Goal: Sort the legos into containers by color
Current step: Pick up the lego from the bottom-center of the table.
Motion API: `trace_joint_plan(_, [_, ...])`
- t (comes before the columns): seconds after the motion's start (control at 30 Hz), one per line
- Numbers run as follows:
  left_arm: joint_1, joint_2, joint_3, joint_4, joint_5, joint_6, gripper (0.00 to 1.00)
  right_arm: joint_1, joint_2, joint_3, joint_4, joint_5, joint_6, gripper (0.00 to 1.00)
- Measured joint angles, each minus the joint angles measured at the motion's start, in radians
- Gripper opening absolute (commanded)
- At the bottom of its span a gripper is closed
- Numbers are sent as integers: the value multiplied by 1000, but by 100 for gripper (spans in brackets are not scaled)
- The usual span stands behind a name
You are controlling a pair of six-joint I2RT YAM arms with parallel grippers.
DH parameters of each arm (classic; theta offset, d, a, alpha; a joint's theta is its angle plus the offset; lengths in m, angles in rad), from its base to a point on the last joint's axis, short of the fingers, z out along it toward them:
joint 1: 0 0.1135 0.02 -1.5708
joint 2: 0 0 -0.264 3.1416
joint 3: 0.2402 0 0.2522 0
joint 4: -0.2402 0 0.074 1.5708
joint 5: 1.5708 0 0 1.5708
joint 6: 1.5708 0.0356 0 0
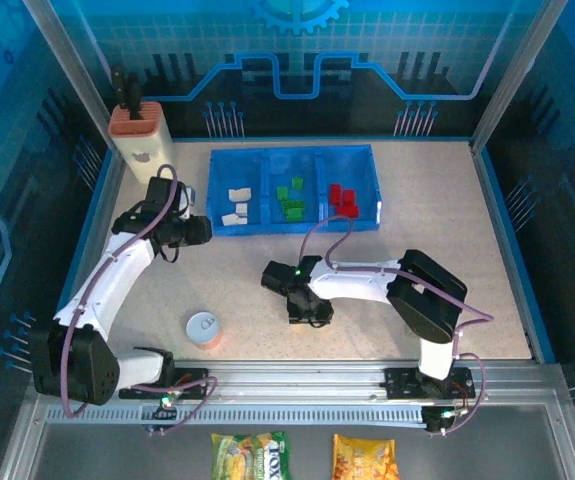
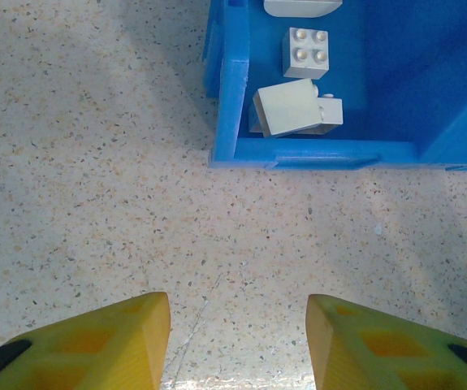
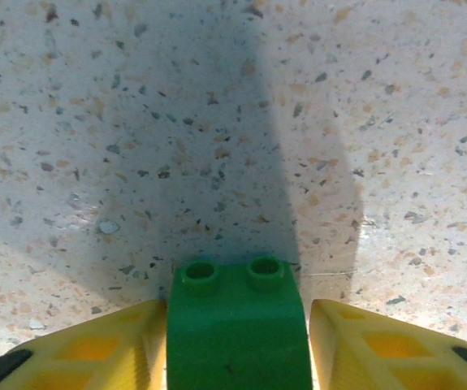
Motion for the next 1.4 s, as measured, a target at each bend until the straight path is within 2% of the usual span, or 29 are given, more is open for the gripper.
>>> trace_joint_plan(0.43, [0,0,0,0,0,0,49,3,0,0,5,-2,3,39])
trace_joint_plan(0.97, [0,0,0,0,0,0,48,-5,0,34,-25,10,-25,38])
trace_joint_plan(1.17, [0,0,0,0,0,0,49,-60,0,124,-48,28,-90,37])
trace_joint_plan(1.4, [0,0,0,0,0,0,48,-170,25,280,-78,58,-201,37])
